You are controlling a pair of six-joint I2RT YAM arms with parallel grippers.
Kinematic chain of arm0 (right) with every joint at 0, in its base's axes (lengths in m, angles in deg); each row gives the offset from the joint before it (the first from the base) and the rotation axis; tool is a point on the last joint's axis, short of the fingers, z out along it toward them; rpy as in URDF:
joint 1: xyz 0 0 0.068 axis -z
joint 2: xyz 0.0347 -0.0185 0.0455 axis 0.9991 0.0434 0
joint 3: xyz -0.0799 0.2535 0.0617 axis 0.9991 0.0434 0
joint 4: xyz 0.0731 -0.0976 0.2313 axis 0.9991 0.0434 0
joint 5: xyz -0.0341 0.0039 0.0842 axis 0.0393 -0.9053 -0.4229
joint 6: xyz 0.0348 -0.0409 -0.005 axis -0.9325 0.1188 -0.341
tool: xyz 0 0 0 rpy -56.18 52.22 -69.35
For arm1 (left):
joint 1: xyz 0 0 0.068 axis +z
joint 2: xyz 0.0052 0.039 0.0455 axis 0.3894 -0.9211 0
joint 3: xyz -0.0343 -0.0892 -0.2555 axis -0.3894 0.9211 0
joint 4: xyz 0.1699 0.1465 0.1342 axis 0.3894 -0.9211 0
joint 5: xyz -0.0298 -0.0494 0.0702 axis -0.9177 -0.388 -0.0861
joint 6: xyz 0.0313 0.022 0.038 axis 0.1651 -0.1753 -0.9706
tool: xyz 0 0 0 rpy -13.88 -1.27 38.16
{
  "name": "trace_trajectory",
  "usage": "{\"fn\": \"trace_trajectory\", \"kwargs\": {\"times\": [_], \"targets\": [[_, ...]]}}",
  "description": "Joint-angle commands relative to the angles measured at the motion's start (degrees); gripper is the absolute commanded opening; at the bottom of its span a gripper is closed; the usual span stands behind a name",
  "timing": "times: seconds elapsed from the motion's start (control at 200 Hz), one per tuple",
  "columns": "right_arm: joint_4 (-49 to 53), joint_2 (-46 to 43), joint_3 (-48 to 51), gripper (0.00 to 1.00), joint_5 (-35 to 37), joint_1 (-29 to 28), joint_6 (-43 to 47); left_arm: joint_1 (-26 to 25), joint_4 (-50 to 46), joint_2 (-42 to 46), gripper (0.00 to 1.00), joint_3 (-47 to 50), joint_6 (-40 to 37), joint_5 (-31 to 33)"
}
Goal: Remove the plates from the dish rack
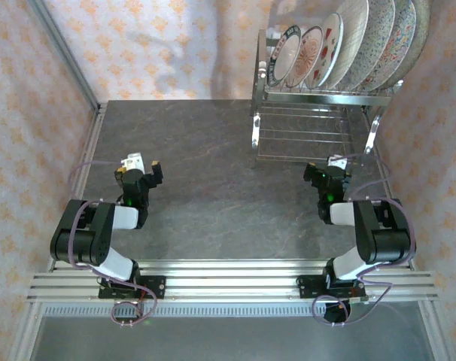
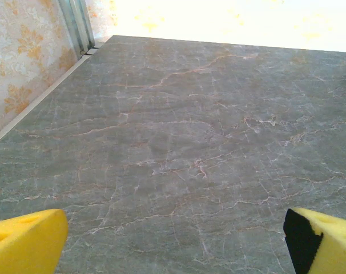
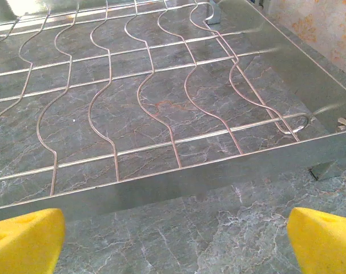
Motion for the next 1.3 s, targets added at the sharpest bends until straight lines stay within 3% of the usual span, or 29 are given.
{"fn": "trace_trajectory", "kwargs": {"times": [0.0,1.006,1.131,1.296], "targets": [[-0.79,0.18,-1.03,0.99,0.20,0.01,0.31,-0.02,-0.72,-0.30,0.99,-0.93,-1.37,1.85],[-1.51,-0.26,-0.46,0.99,-0.55,0.02,0.54,-0.09,1.00,-0.21,0.99,0.01,-1.23,2.03],[-0.16,-5.99,1.15,0.99,1.96,-0.58,0.52,-1.20,3.16,4.63,0.99,2.62,-1.40,5.75],[8.36,-20.94,1.79,0.99,11.67,-1.44,-0.59,-5.13,-5.54,18.02,0.99,3.41,-3.15,12.65]]}}
